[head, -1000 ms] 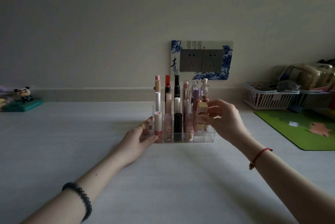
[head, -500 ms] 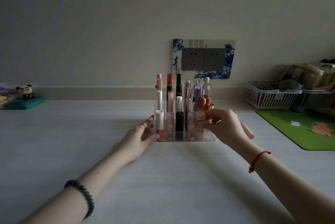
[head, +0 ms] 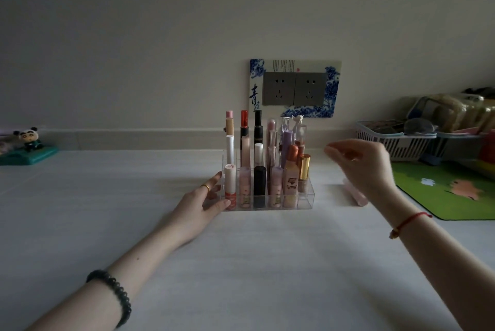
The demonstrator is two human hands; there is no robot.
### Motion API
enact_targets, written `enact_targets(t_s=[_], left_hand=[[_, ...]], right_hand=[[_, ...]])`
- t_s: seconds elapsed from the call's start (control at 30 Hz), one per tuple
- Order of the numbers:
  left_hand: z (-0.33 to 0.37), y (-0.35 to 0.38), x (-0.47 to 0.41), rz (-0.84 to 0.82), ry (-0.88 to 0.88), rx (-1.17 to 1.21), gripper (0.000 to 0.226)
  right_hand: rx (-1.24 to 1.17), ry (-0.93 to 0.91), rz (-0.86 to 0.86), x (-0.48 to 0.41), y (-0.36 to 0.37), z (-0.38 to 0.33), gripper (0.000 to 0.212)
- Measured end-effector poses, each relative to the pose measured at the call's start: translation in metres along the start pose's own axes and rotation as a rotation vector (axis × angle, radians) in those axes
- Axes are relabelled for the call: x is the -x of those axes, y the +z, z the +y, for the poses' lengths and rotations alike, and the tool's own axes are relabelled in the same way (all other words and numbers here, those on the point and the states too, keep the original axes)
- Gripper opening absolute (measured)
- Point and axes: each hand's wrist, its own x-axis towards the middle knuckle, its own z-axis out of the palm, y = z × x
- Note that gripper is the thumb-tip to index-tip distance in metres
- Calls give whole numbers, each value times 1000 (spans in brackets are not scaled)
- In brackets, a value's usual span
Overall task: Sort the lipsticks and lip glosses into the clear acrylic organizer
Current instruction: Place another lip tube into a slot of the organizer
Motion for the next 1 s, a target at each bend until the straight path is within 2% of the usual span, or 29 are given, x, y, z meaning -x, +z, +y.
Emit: enact_targets(t_s=[0.1, 0.27, 0.4, 0.63, 0.7, 0.8, 0.93, 1.0], left_hand=[[-1, 1, 0, 24, 1, -20, 63], [-3, 2, -1, 44, 3, -14, 61], [-5, 3, -1, 42, 6, -15, 61], [-5, 3, -1, 48, 19, -26, 61], [-5, 3, -1, 50, 13, -13, 61], [-4, 3, -1, 51, 15, -16, 62], [-3, 3, -1, 36, 20, -18, 62], [-3, 3, -1, 30, 13, 1, 63]], right_hand=[[106, 113, 44, -8, -19, 25, 20], [280, 306, -130, -1, -25, 61, 33], [351, 334, -221, 4, -10, 68, 44], [406, 338, -278, 6, 2, 73, 45], [291, 341, -238, 5, -2, 67, 45], [-52, 322, -170, 2, -10, 51, 39], [-555, 264, -278, 2, -17, 21, 34], [-720, 229, -375, 4, -17, 6, 35]])
